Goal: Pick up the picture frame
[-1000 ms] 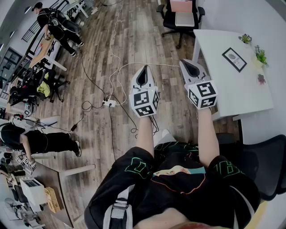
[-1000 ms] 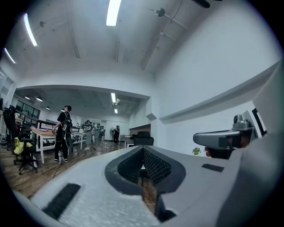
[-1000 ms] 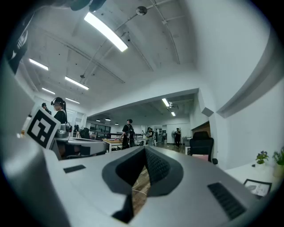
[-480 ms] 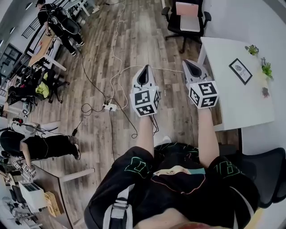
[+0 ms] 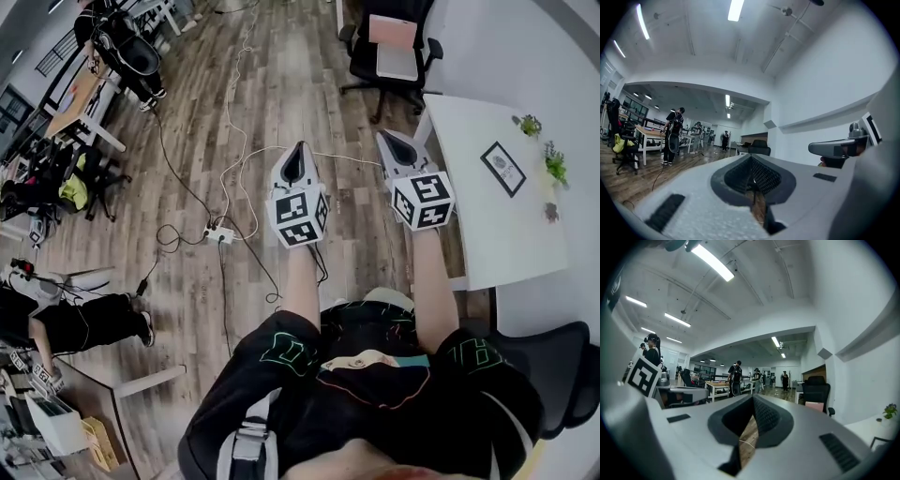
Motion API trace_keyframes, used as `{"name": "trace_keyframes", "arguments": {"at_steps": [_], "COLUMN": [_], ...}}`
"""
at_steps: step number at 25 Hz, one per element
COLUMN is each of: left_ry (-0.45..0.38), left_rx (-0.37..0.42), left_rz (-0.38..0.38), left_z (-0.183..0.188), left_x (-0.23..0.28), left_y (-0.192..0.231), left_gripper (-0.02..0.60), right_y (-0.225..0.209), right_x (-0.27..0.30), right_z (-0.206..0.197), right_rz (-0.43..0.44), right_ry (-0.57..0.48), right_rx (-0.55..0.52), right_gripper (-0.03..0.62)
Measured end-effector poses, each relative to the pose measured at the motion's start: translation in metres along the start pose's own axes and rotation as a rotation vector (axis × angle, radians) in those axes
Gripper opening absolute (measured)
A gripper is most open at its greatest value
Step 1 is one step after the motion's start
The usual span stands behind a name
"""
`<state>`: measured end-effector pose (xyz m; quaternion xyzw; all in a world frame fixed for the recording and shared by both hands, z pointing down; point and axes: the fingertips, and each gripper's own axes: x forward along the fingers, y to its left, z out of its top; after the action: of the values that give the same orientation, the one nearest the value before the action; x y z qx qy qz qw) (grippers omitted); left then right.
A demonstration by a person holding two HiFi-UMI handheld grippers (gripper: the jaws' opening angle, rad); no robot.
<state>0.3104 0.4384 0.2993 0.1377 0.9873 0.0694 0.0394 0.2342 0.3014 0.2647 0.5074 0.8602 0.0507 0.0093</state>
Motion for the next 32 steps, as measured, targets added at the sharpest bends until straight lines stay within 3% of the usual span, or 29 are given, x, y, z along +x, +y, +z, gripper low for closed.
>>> {"name": "trace_keyframes", "arguments": {"at_steps": [8, 18, 32], "left_ry": [0.009, 0.008, 0.022], "left_rx": [-0.039, -0.050, -0.049], "left_rz": [0.014, 0.028, 0.076], "left_z": [-0.009, -0.023, -0.033], "left_x": [0.017, 0.059, 0.176], "left_y": [0.031, 0.049, 0.070], "left_gripper": [0.008, 0.008, 0.008], "right_y": [-0.001, -0.031, -0.107], "right_x": [0.028, 0.072, 0.176], "right_z": [-0.009, -0.019, -0.039], "right_rz": [-0.015, -0.026, 0.022], "right_ry": [0.031, 0.038, 0.067], "right_rx": [0.001, 0.014, 0.037], "right_gripper": [0.005, 0.005, 0.005]}}
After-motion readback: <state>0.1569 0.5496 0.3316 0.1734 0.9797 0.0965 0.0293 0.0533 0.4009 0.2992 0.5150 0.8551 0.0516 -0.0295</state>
